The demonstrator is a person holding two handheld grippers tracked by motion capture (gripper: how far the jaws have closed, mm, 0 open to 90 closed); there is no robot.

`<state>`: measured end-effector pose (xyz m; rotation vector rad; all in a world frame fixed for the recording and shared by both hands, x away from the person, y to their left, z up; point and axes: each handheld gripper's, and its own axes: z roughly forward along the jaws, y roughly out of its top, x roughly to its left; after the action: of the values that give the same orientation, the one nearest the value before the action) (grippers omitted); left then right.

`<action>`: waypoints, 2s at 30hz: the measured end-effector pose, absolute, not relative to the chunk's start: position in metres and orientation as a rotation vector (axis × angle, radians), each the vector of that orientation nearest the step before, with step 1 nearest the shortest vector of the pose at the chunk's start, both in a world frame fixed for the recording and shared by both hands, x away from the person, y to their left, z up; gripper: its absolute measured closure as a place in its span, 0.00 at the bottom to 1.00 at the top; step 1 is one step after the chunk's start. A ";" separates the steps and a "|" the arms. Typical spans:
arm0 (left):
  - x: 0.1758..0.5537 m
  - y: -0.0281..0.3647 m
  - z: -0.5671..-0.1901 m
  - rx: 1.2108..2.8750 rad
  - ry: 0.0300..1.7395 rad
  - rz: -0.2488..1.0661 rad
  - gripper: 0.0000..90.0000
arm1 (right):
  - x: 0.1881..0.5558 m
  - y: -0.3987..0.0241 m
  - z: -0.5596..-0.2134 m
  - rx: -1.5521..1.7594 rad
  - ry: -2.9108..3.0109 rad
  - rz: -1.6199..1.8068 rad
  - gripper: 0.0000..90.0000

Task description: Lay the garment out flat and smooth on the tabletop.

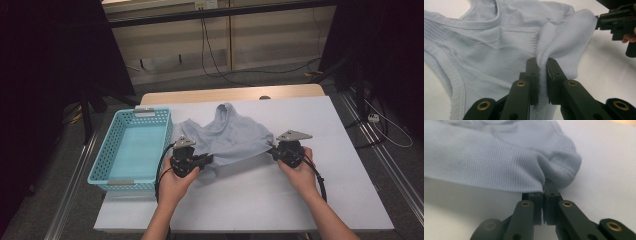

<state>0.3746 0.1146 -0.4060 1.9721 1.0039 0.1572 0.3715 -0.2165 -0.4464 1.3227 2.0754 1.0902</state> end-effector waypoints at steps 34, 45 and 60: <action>0.371 0.116 -0.411 2.020 1.000 0.154 0.66 | 0.361 -0.232 -0.424 1.341 2.036 1.219 0.98; 0.364 0.117 -0.408 2.040 0.981 0.129 0.39 | 0.368 -0.228 -0.429 1.357 2.042 1.236 0.98; 0.349 0.123 -0.409 2.125 0.953 0.195 0.43 | 0.368 -0.227 -0.429 1.374 2.041 1.246 0.97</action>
<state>0.3495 0.1229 -0.4088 2.1246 0.9527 0.1954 0.3685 -0.2271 -0.4292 1.3745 2.0412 1.2456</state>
